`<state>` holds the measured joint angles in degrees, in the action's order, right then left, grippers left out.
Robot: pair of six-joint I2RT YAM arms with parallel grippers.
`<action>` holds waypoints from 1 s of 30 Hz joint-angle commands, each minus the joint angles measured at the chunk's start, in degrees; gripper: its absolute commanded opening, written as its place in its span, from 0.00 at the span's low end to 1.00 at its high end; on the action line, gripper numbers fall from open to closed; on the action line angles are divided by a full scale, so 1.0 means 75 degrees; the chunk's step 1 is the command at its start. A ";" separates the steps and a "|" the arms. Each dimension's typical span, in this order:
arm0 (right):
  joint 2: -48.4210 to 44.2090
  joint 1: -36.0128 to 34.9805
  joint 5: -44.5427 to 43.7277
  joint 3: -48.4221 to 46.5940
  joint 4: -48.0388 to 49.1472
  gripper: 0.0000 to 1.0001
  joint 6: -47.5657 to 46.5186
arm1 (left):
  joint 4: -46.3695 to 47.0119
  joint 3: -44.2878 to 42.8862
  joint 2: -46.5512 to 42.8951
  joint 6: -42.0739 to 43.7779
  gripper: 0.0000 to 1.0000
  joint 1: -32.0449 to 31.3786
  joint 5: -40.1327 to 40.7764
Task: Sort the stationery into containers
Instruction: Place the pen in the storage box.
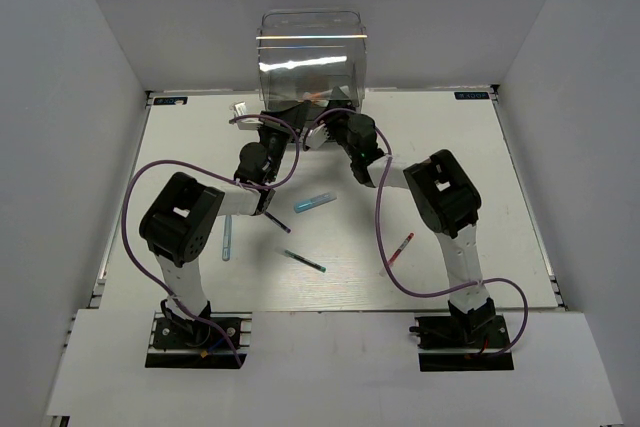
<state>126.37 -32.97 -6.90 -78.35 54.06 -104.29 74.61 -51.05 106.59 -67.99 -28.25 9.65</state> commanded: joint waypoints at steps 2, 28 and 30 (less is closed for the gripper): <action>0.0062 0.0060 -0.0416 -0.0194 -0.0247 0.00 -0.0403 | 0.2240 0.0009 -0.0149 -0.0017 0.05 0.0064 0.0084; -0.0196 0.0084 -0.0475 -0.0077 -0.1173 0.61 -0.0942 | 0.2240 0.0009 -0.0149 -0.0017 0.05 0.0134 0.0084; -0.0231 0.0060 -0.0417 -0.0054 -0.1161 0.66 -0.0931 | 0.2240 0.0009 -0.0149 -0.0017 0.05 0.0134 0.0084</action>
<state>124.97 -33.08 -9.26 -79.05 51.92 -111.61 74.61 -51.05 106.63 -67.99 -27.92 9.63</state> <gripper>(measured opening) 0.648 0.156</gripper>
